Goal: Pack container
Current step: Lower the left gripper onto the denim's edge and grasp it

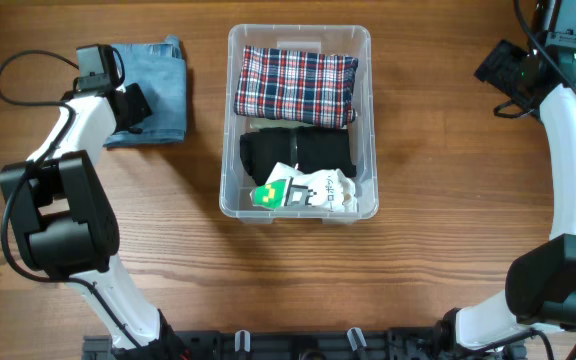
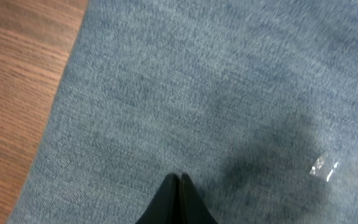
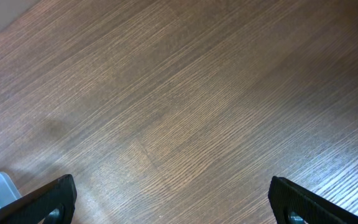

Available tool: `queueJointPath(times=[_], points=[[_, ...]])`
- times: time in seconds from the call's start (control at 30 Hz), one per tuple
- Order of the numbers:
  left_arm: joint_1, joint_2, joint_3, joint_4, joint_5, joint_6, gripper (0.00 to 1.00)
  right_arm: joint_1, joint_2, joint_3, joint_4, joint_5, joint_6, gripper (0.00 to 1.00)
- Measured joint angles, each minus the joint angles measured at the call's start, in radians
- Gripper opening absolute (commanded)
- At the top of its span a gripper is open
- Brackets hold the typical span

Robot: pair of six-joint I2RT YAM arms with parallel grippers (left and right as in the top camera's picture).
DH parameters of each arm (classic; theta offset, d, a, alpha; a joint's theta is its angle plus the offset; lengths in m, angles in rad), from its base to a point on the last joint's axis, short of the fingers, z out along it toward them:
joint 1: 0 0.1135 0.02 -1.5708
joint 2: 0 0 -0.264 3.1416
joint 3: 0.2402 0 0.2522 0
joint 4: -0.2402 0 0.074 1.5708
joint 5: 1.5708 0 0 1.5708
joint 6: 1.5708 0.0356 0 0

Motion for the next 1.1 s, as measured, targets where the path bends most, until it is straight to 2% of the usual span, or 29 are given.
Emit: queueJointPath(times=[0.3,0.7,1.0,1.03,1.1], points=[[0.005,0.0,0.008,-0.05,0.056,-0.081,0.04,0.0,0.0,0.0,0.0,0.0,0.0,1.0],[0.018,0.0,-0.001,-0.045,0.346,-0.187,0.04,0.0,0.0,0.0,0.0,0.0,0.0,1.0],[0.015,0.0,-0.007,0.045,0.465,-0.248,0.04,0.0,0.0,0.0,0.0,0.0,0.0,1.0],[0.015,-0.003,-0.008,0.059,0.469,-0.251,0.07,0.0,0.0,0.0,0.0,0.0,0.0,1.0],[0.02,-0.018,-0.011,0.095,0.476,-0.254,0.19,0.0,0.0,0.0,0.0,0.0,0.0,1.0]])
